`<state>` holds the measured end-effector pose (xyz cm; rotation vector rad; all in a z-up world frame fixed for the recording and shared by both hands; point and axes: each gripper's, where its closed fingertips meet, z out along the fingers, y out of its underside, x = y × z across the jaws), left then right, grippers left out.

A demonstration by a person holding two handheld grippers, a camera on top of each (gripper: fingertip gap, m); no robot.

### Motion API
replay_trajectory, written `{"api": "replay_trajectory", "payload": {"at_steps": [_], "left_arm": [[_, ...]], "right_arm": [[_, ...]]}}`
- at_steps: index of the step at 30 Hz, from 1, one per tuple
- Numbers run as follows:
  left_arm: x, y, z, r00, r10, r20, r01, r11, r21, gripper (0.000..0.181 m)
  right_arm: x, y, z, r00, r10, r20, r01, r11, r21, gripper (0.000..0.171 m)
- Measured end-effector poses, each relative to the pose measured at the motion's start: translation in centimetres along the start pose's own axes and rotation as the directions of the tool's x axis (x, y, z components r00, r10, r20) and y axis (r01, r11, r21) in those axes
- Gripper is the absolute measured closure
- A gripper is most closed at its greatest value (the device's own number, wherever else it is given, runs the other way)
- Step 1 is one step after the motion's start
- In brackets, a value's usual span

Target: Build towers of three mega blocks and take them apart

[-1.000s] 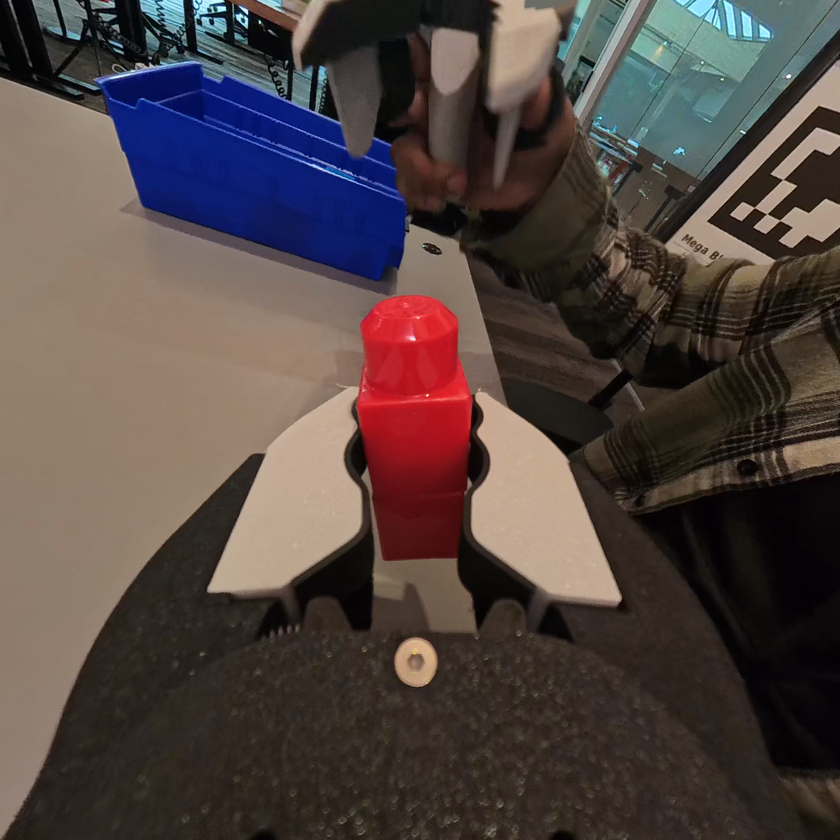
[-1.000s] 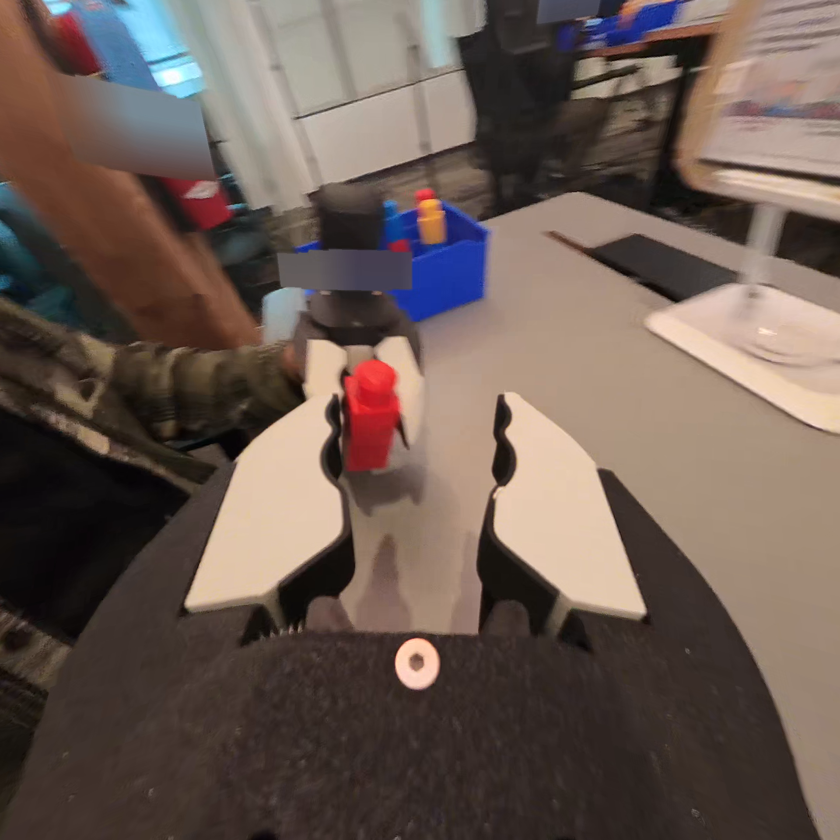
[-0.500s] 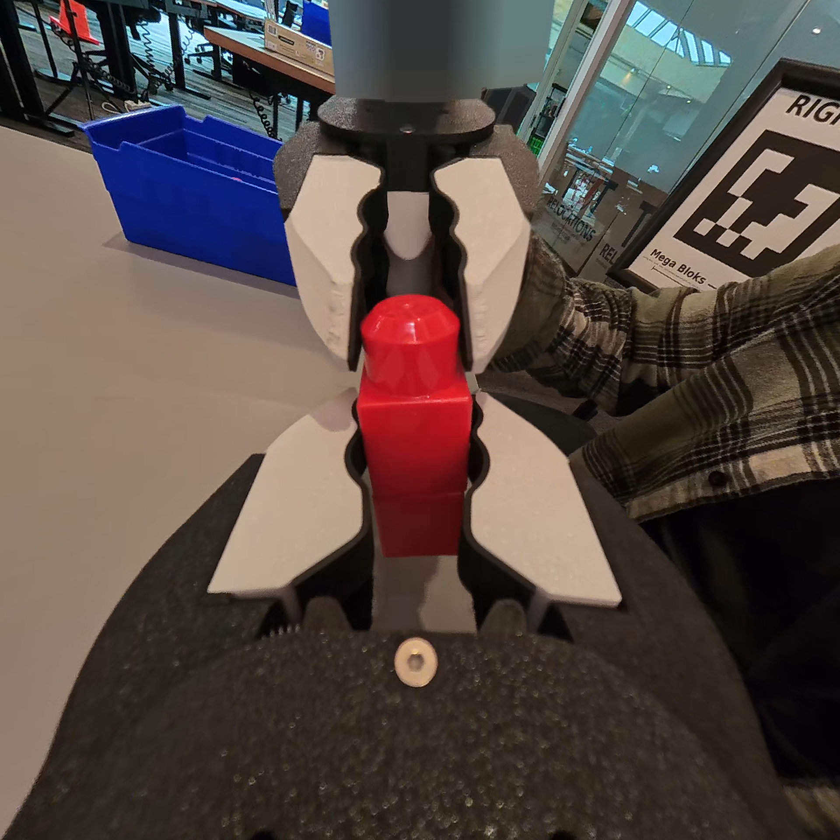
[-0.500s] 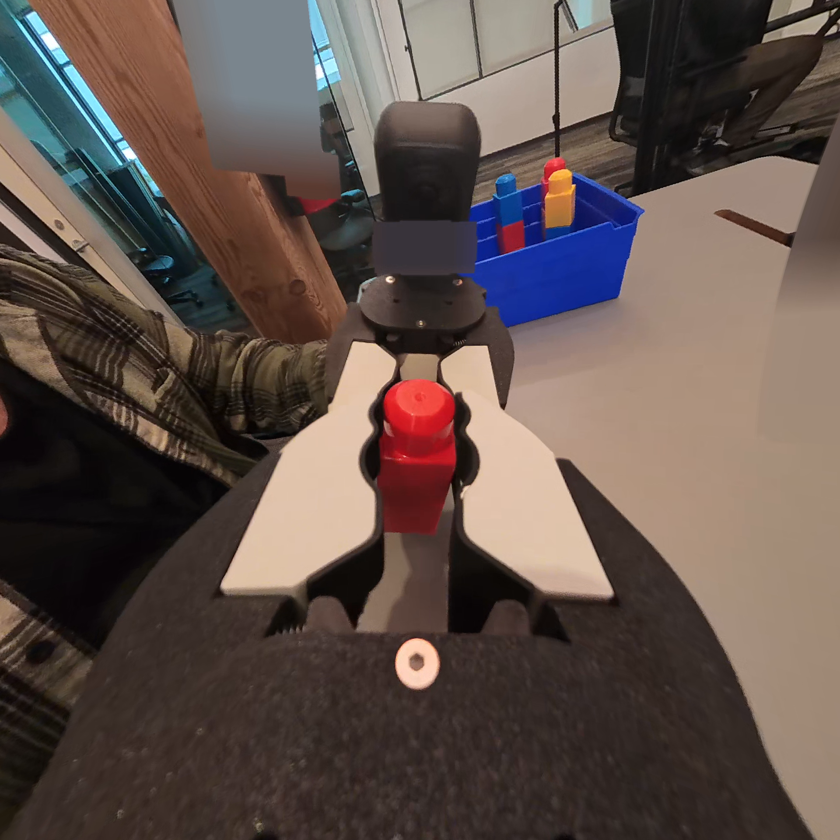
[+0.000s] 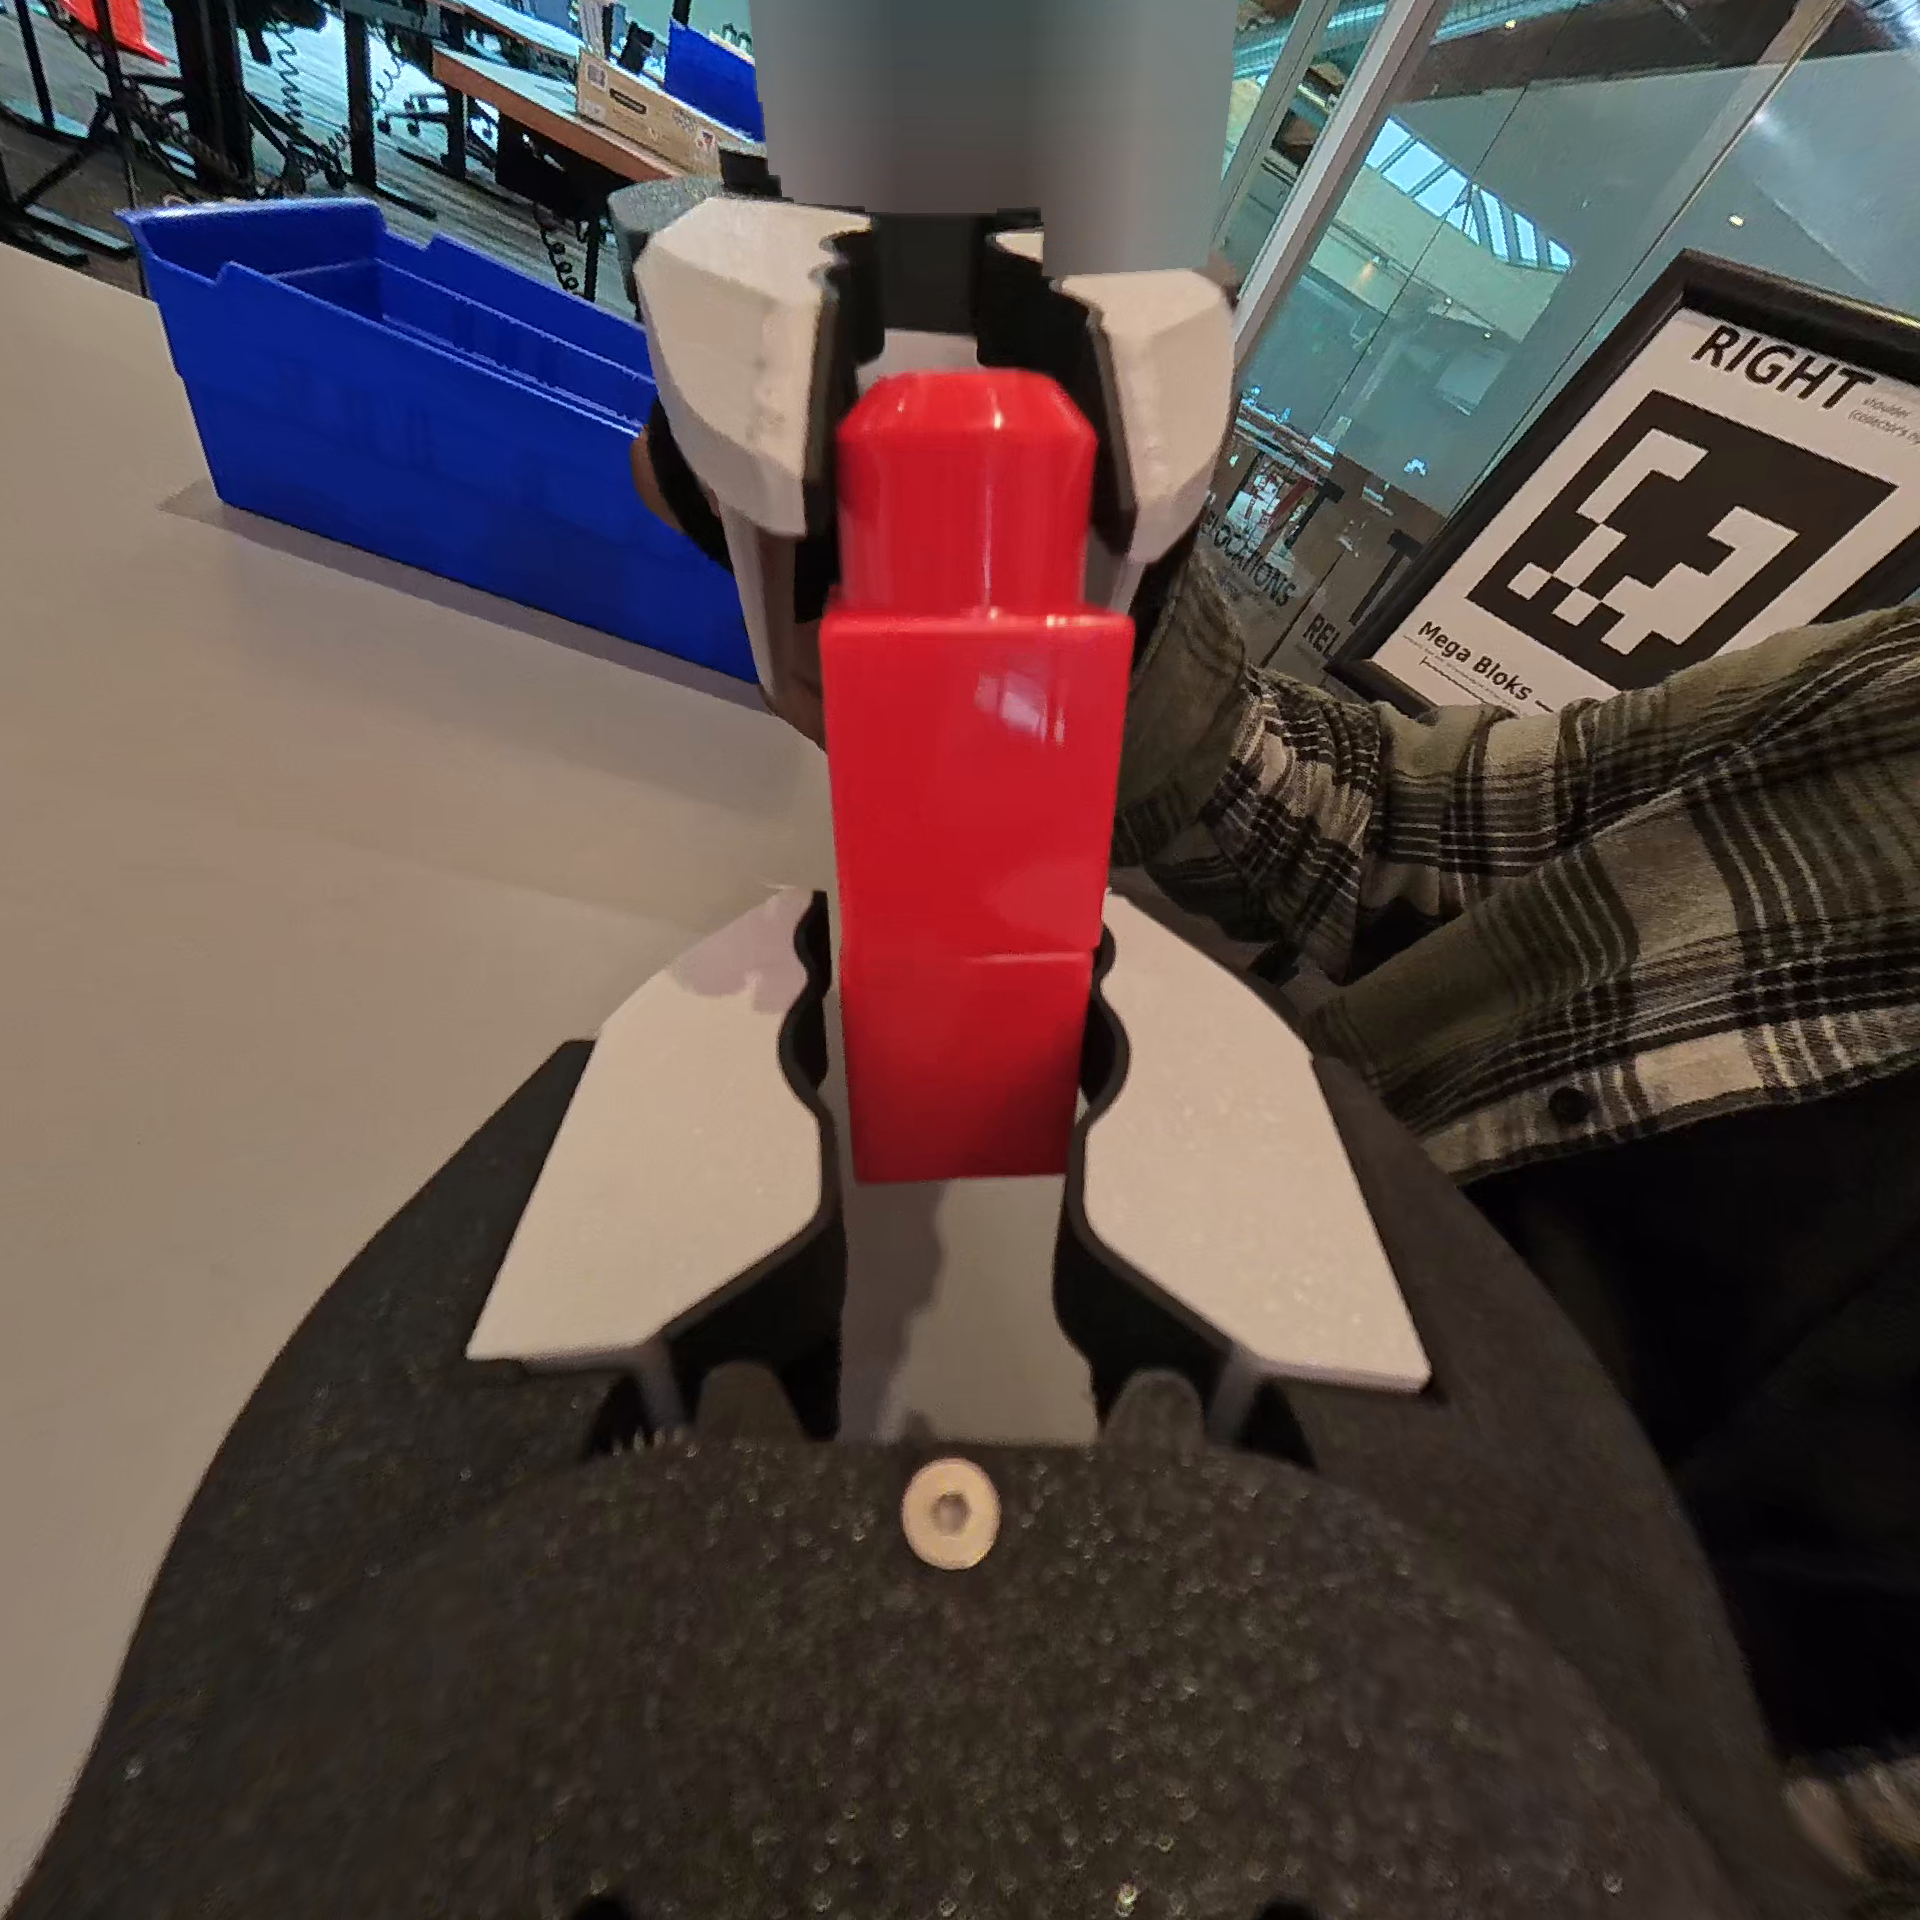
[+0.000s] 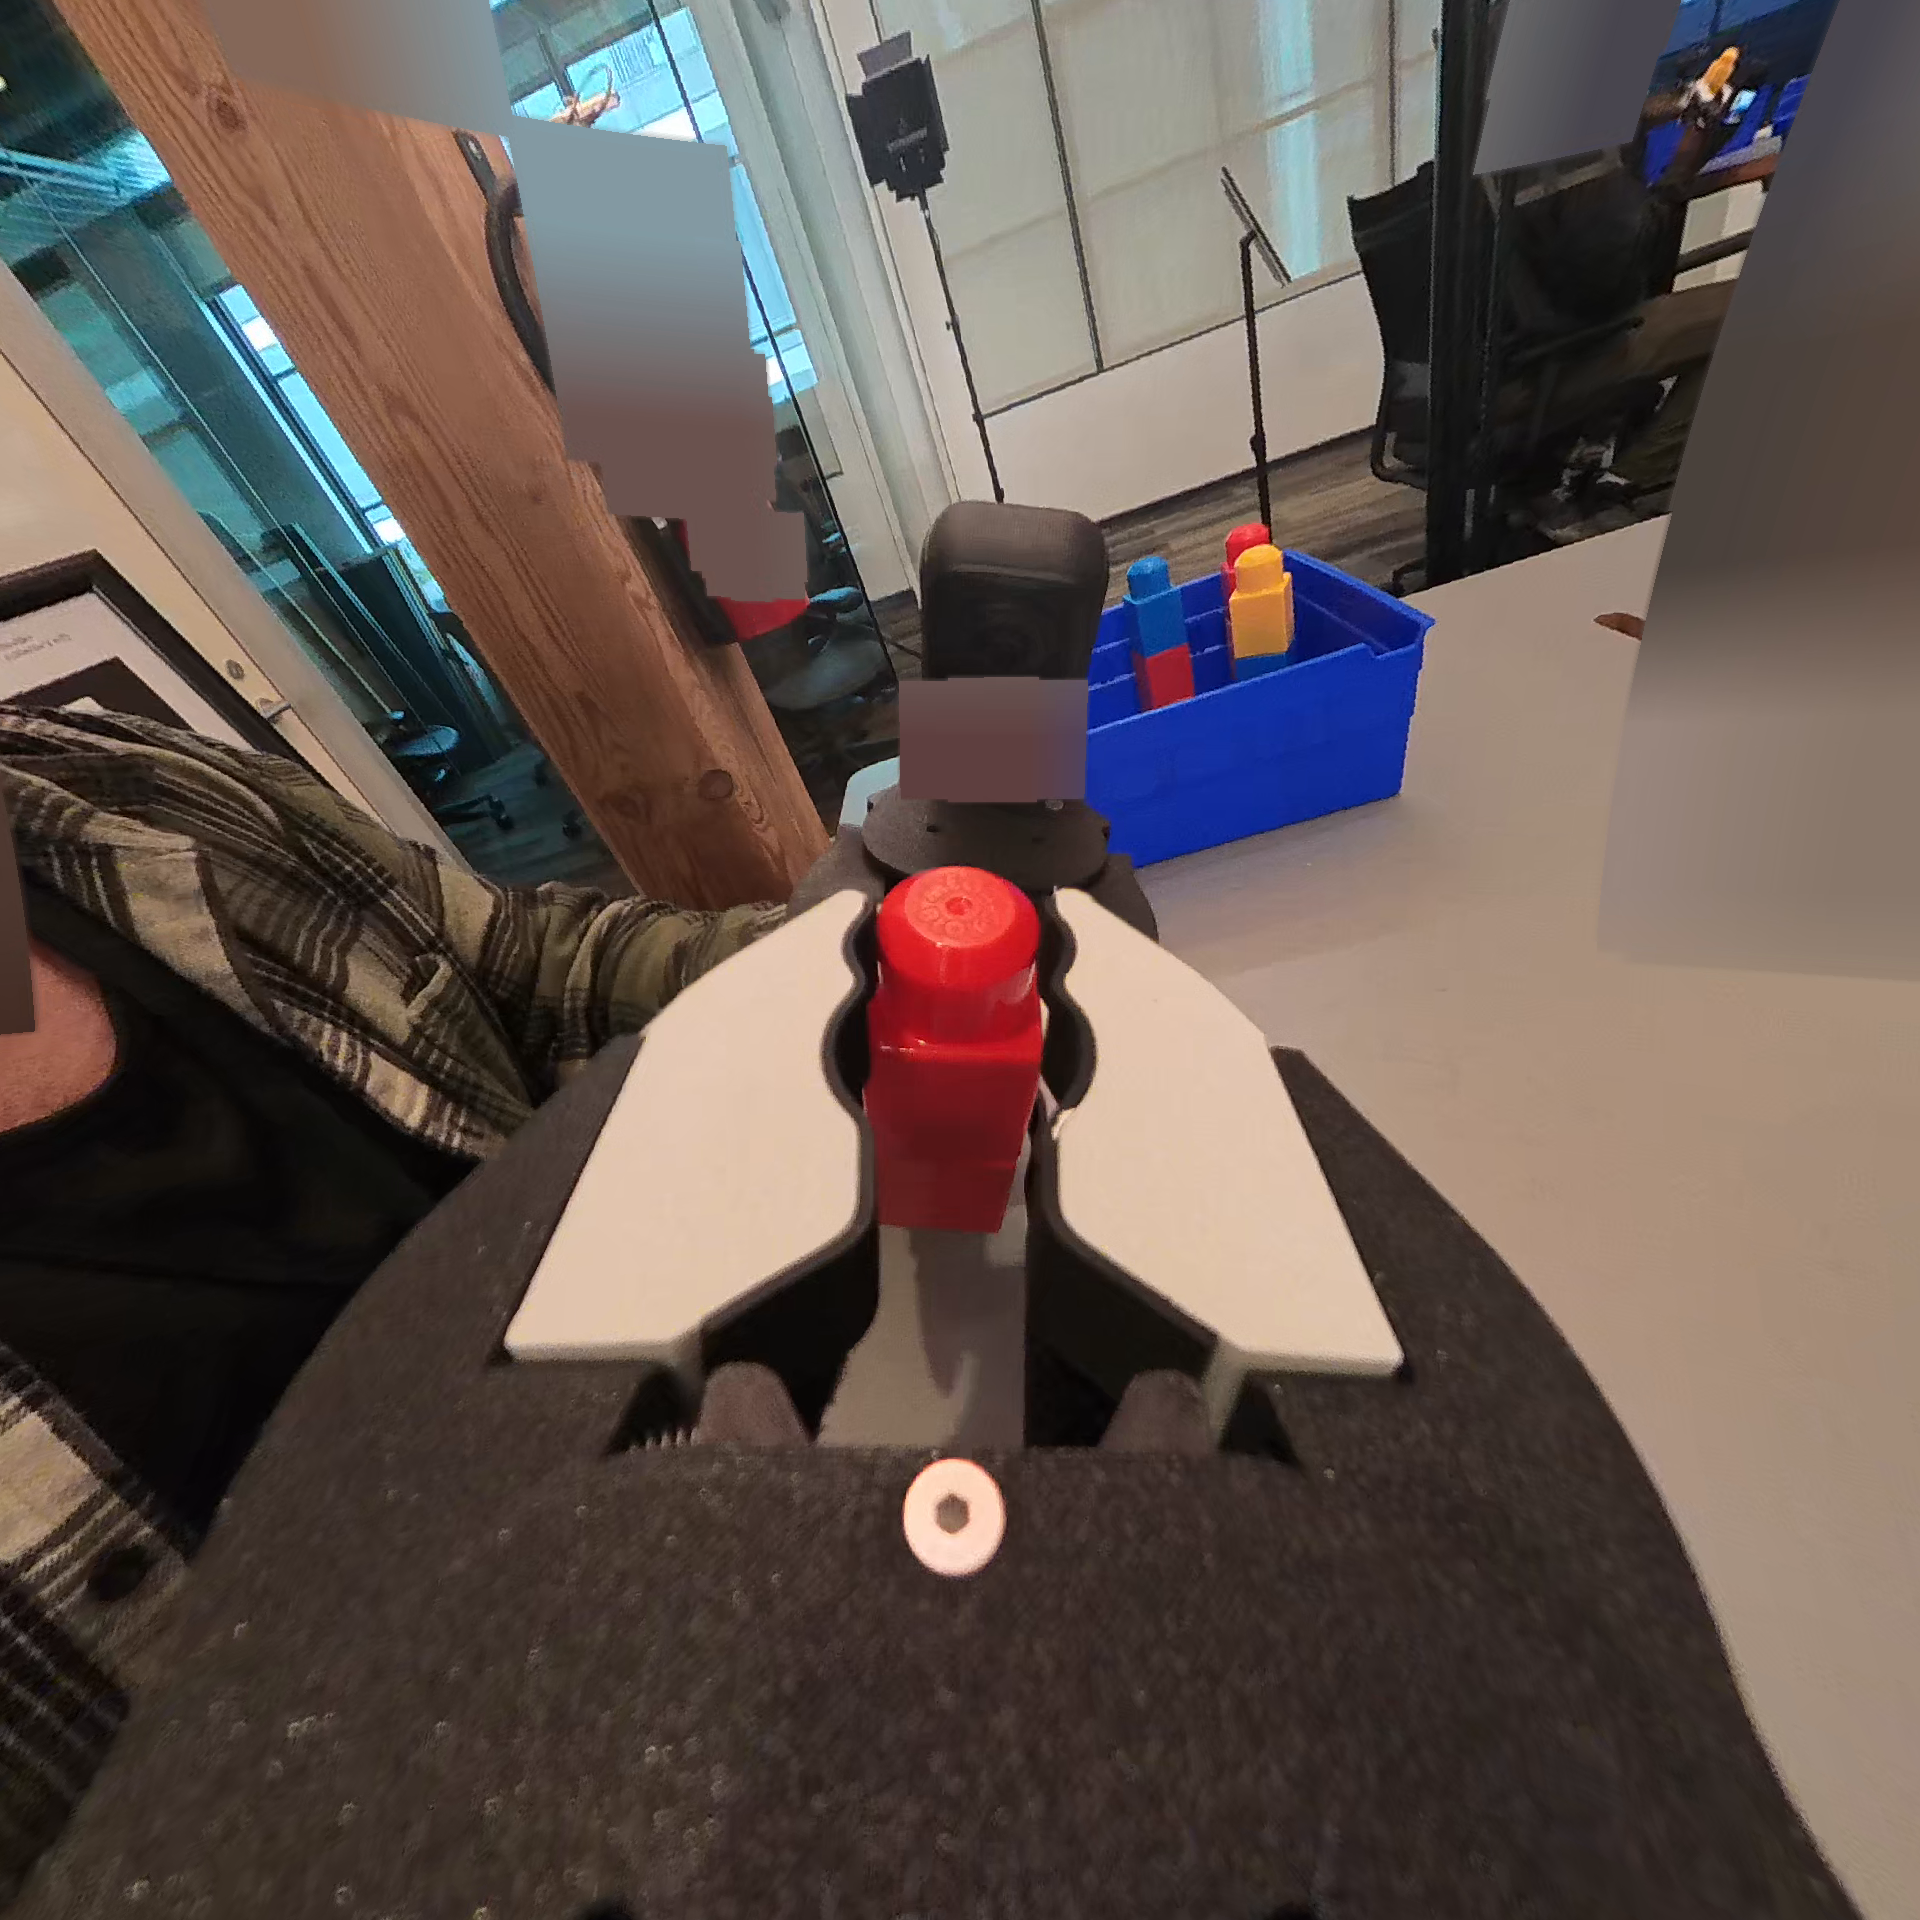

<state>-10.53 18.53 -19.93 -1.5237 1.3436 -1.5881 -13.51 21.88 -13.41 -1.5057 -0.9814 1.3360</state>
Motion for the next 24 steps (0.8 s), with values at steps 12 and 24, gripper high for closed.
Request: {"api": "replay_trajectory", "payload": {"at_steps": [12, 24], "left_arm": [[-1.2, 0.9, 0.6, 0.992, -0.002, 0.127, 0.014, 0.996, -0.089, 0.14], [-1.1, 0.6, 1.0, 0.999, 0.023, 0.041, -0.023, 1.0, -0.004, 0.141]], "right_arm": [[0.7, -3.4, -3.1, 0.998, 0.053, -0.039, -0.043, 0.976, 0.214, 0.143], [11.6, -0.6, -39.1, 0.388, 0.033, -0.921, -0.092, 0.996, -0.004, 0.143]]}}
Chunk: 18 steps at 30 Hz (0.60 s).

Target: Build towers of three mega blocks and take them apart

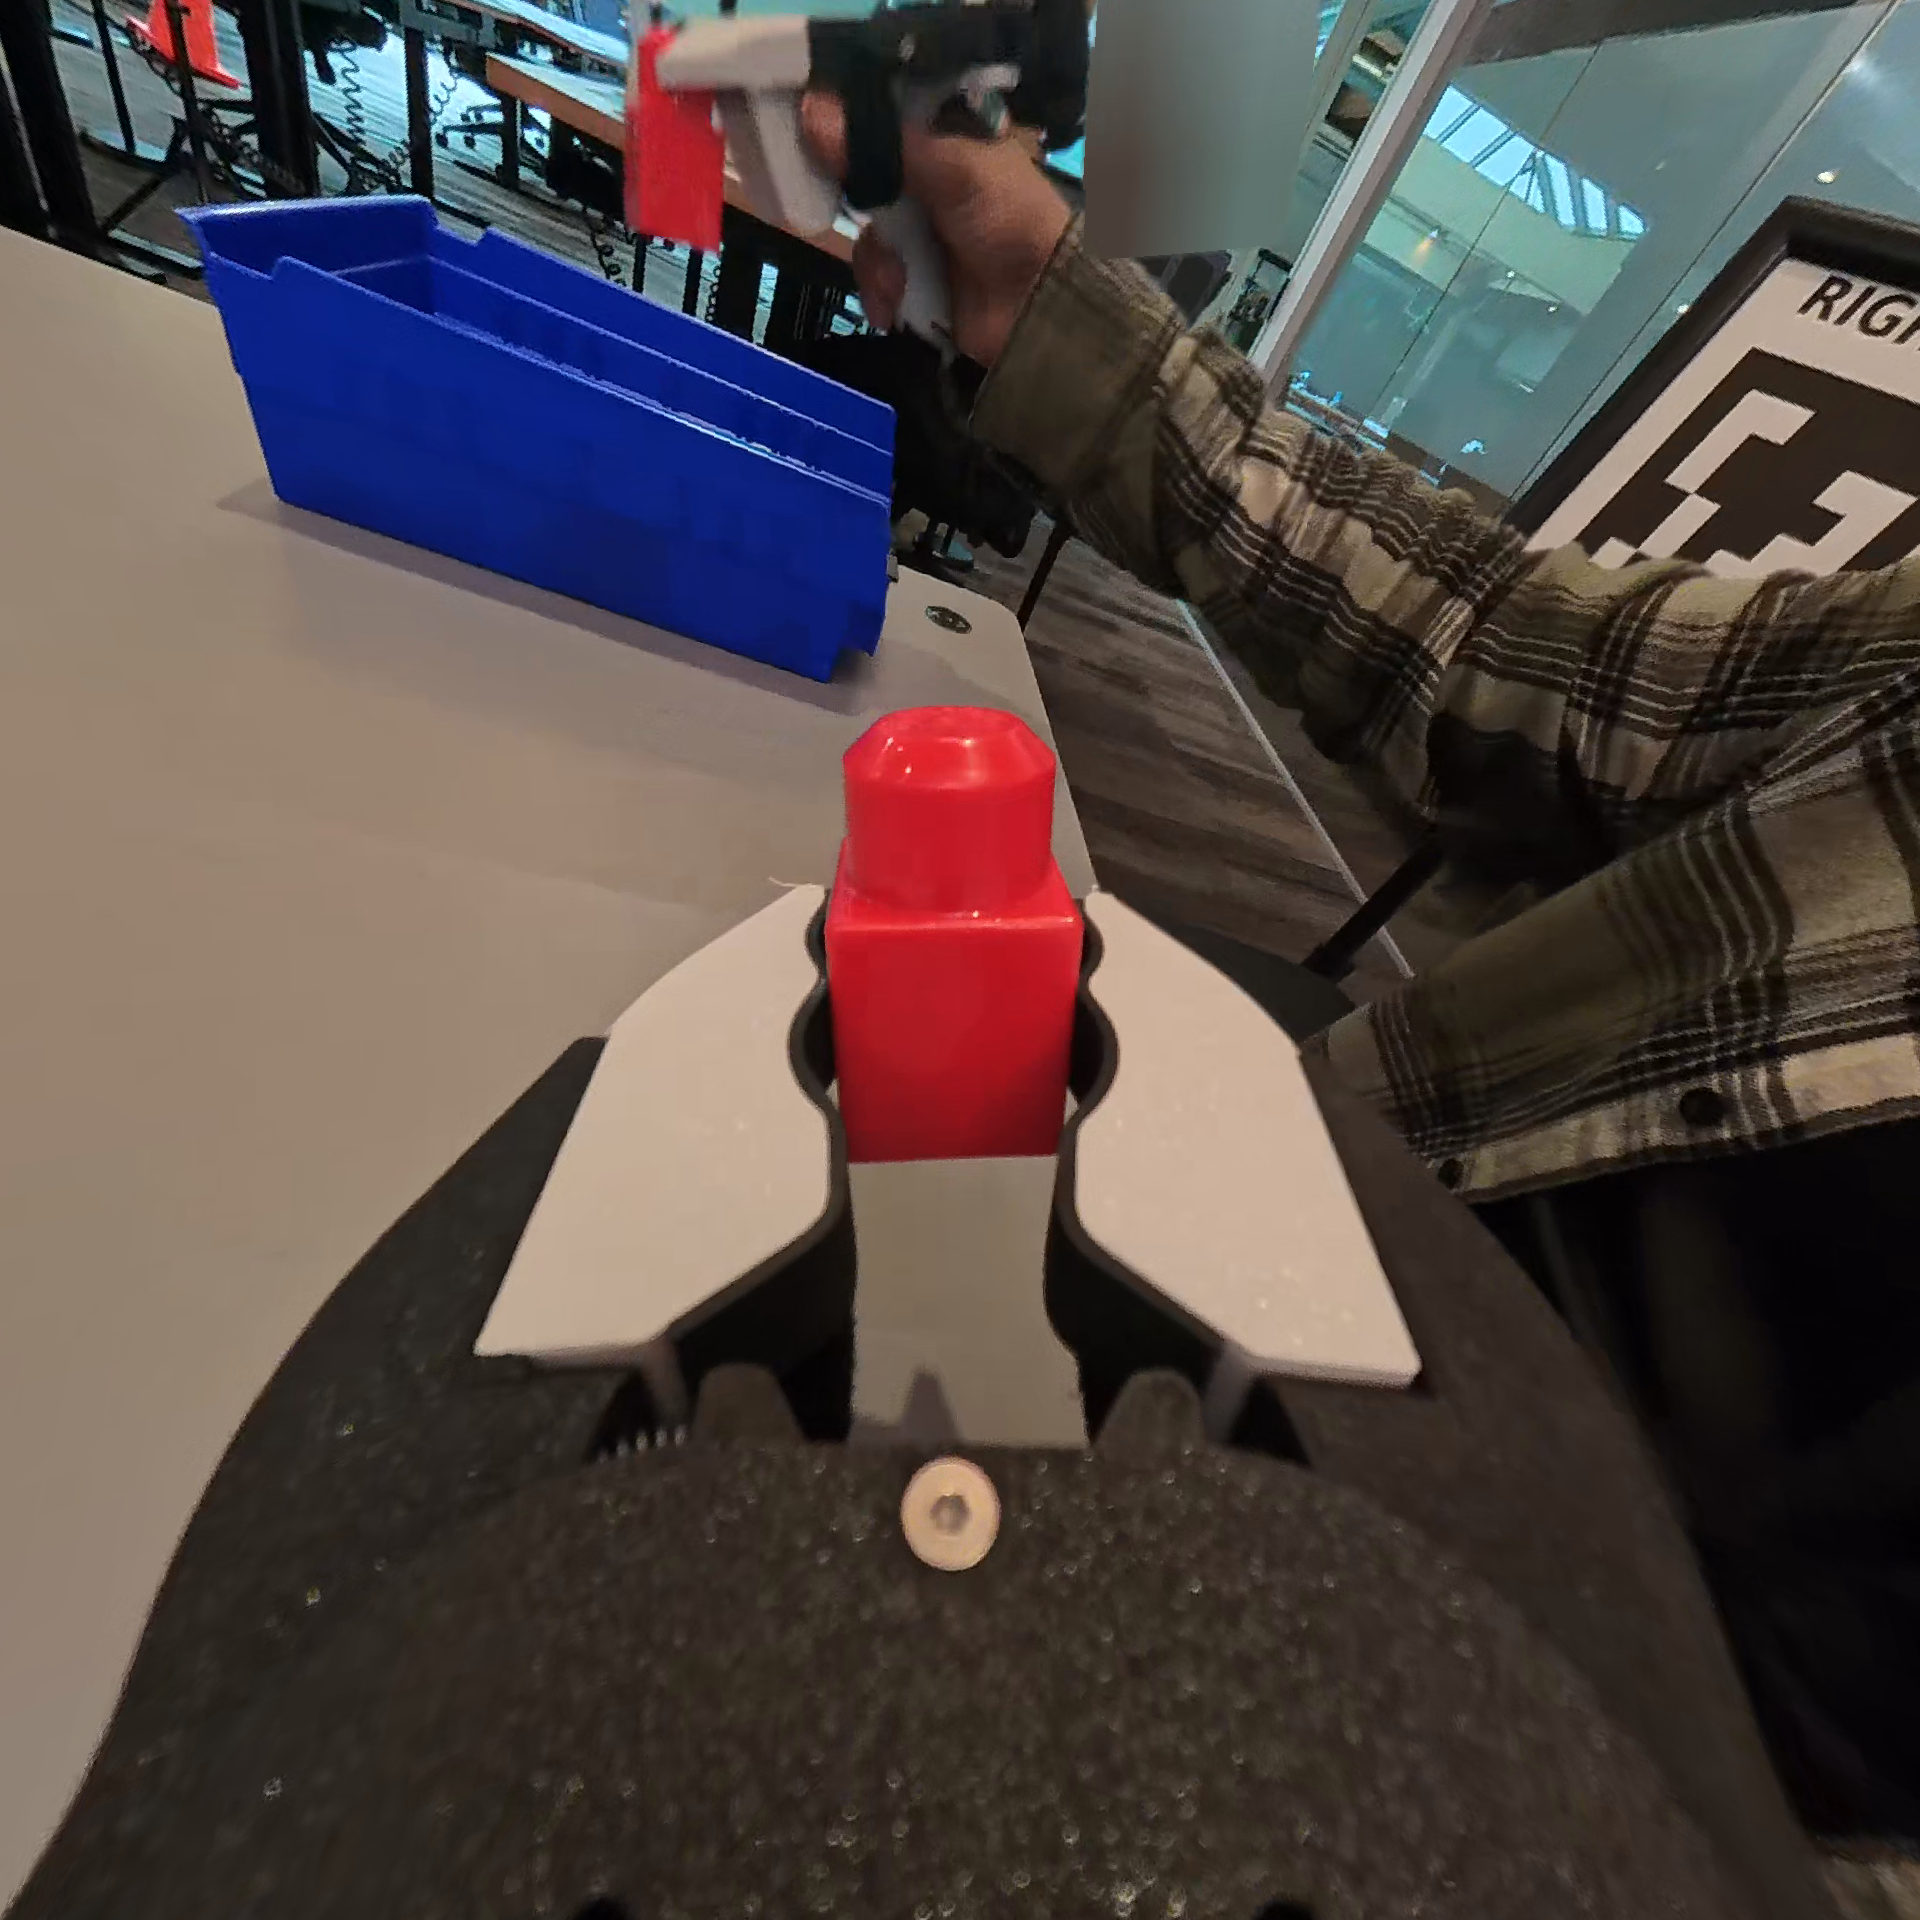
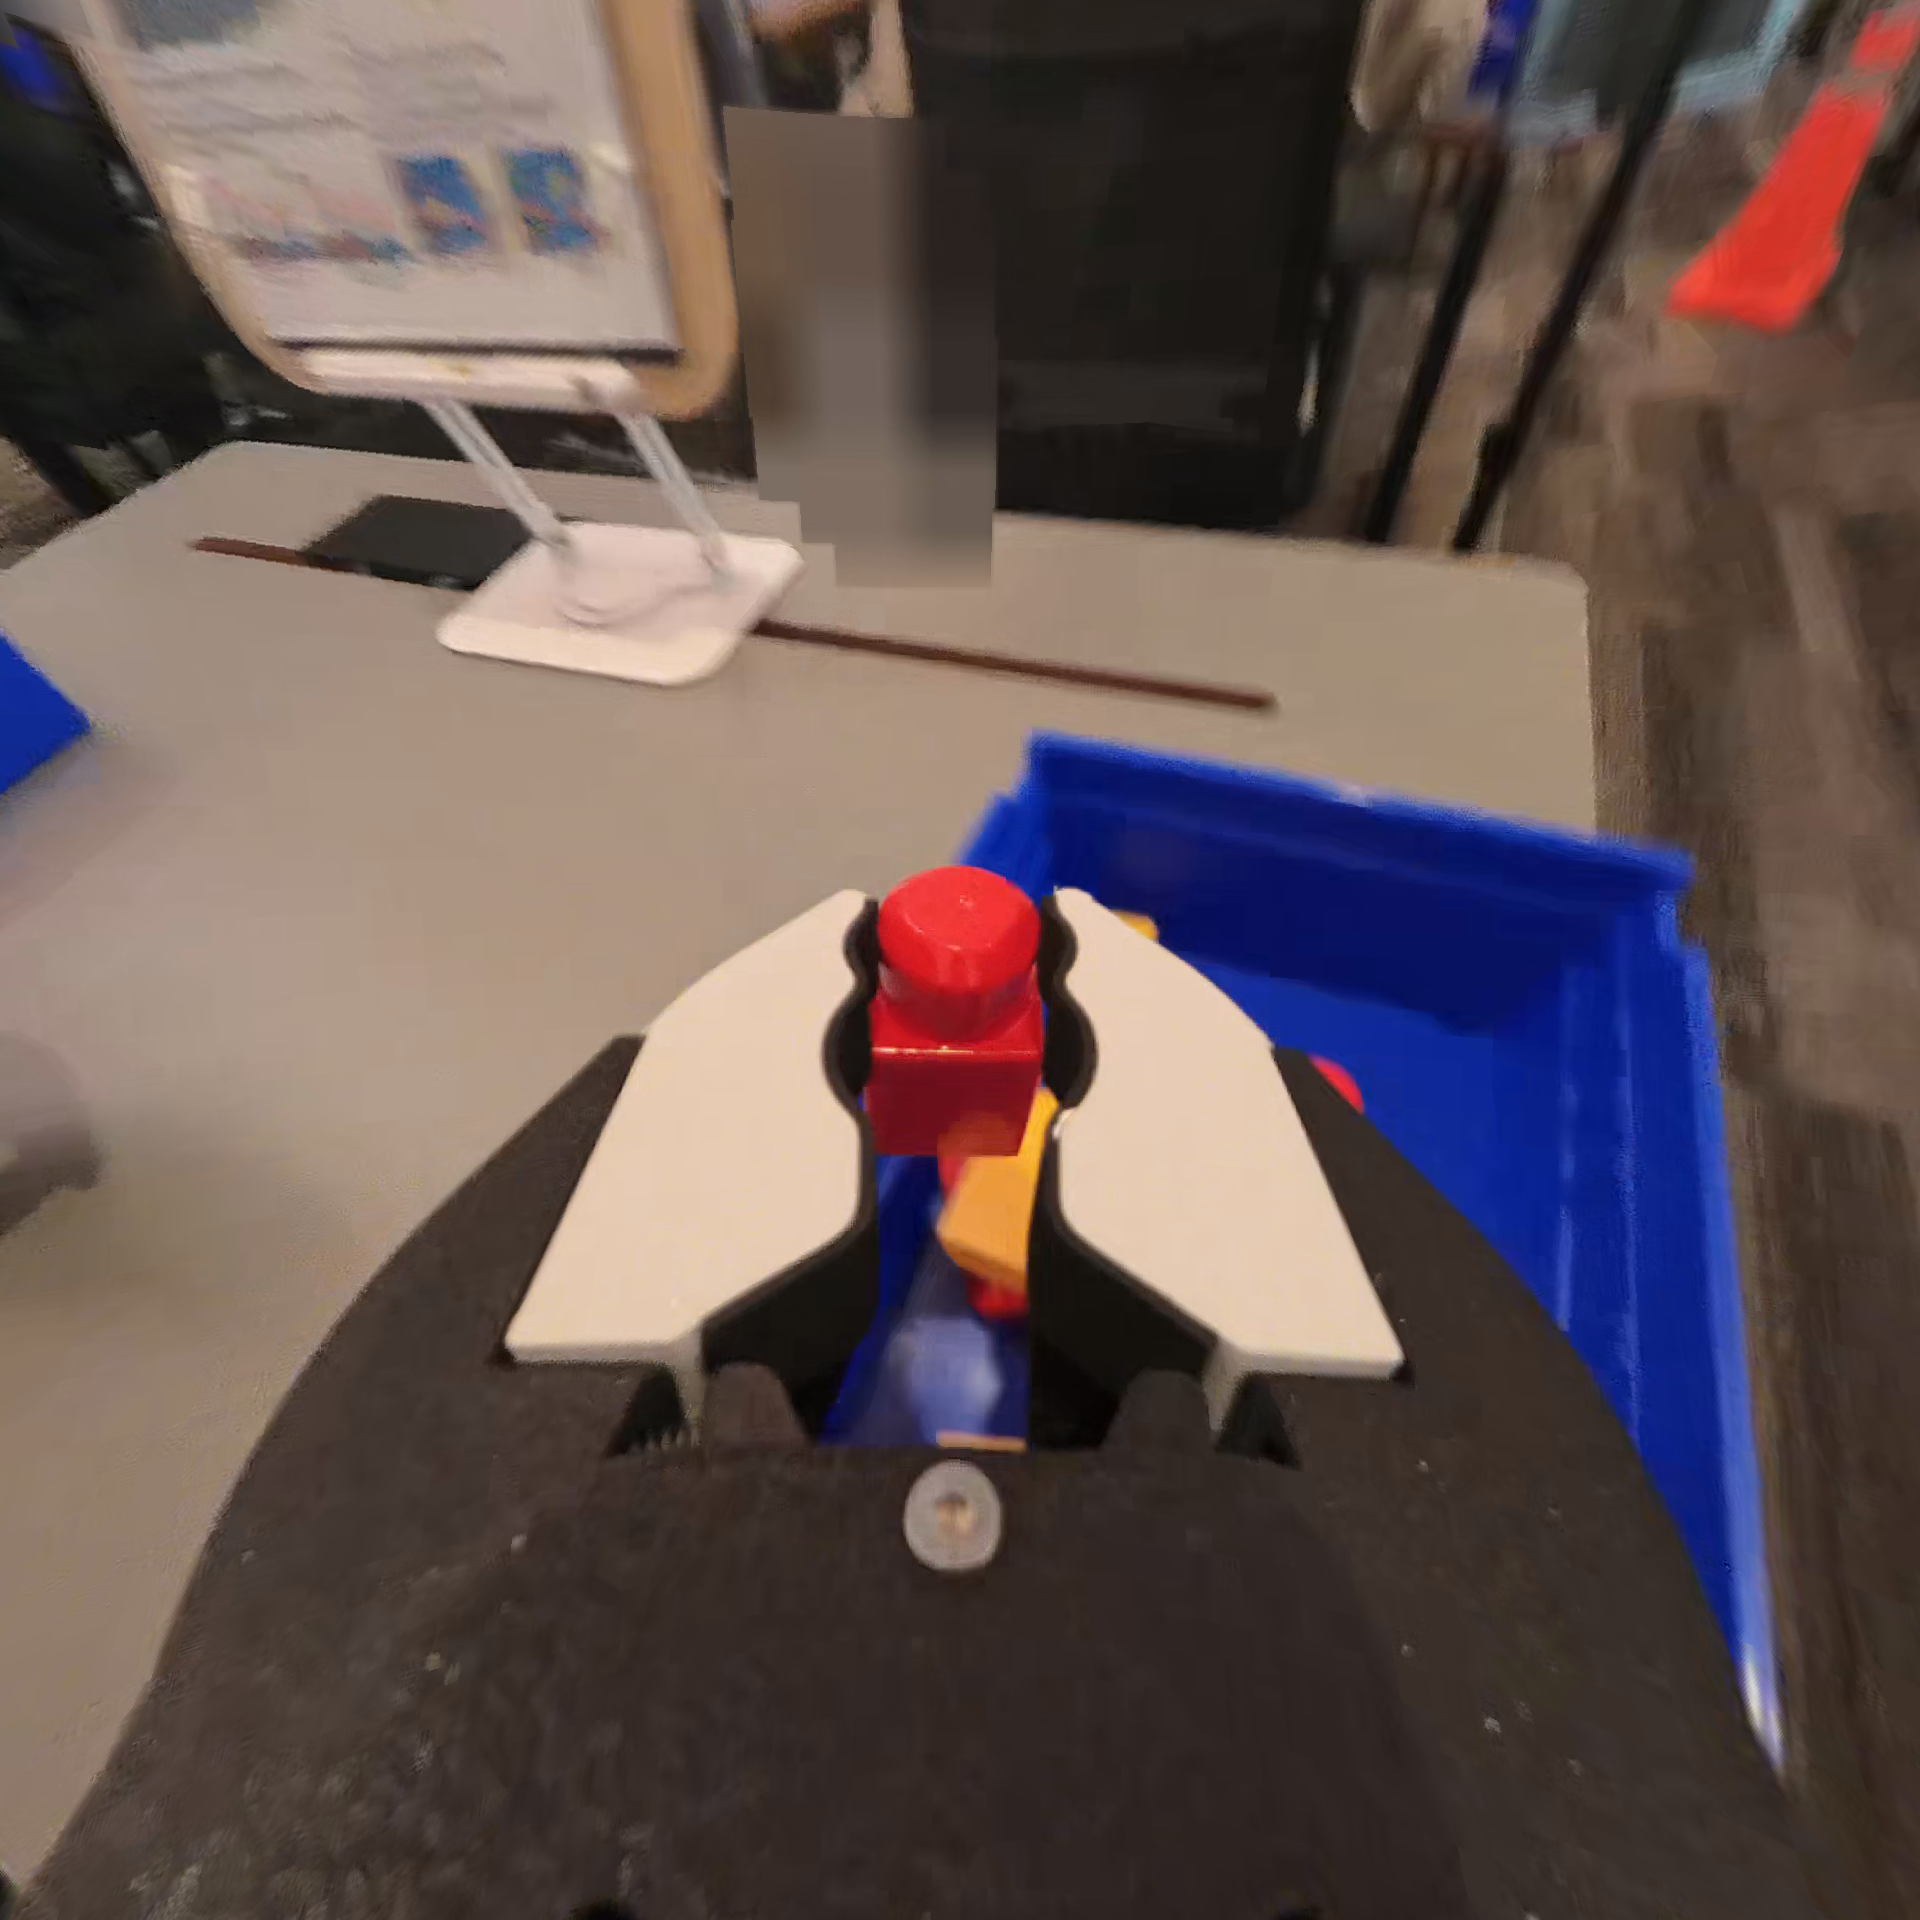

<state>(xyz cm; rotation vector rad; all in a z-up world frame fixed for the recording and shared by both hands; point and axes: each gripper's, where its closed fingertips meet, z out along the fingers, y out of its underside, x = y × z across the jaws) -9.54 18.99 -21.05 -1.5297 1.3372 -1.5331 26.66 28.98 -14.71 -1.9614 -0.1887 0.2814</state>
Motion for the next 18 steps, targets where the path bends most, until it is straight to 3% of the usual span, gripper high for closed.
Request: {"api": "replay_trajectory", "payload": {"at_steps": [5, 7, 10, 12, 14, 18], "left_arm": [[-0.1, 0.1, 0.0, 1.0, 0.005, 0.01, -0.005, 1.0, -0.009, 0.141], [-0.3, 0.1, -0.4, 1.0, 0.0, 0.019, 0.001, 1.0, -0.007, 0.141], [-0.6, 0.0, -0.7, 1.0, -0.003, 0.03, 0.003, 1.0, 0.0, 0.14], [-0.8, -0.1, -0.8, 0.999, 0.0, 0.032, 0.0, 1.0, 0.007, 0.141], [-0.9, -0.2, -0.7, 1.0, 0.0, 0.028, 0.0, 1.0, 0.015, 0.14], [-0.8, -0.4, -0.4, 1.0, 0.009, 0.02, -0.009, 1.0, 0.027, 0.14]], "right_arm": [[4.4, 7.3, 1.1, 0.993, 0.081, -0.084, -0.096, 0.977, -0.189, 0.142], [4.9, 7.4, 1.2, 0.993, 0.077, -0.091, -0.091, 0.982, -0.167, 0.14], [3.5, 5.0, 0.5, 0.994, 0.082, -0.07, -0.089, 0.992, -0.092, 0.114], [-0.8, 2.6, 0.5, 0.998, 0.039, 0.044, -0.038, 0.998, -0.042, 0.114], [-8.2, 0.8, 1.2, 0.971, -0.019, 0.238, 0.02, 1.0, -0.002, 0.111], [-25.2, 0.1, 2.3, 0.752, -0.097, 0.652, 0.069, 0.995, 0.068, 0.11]]}}
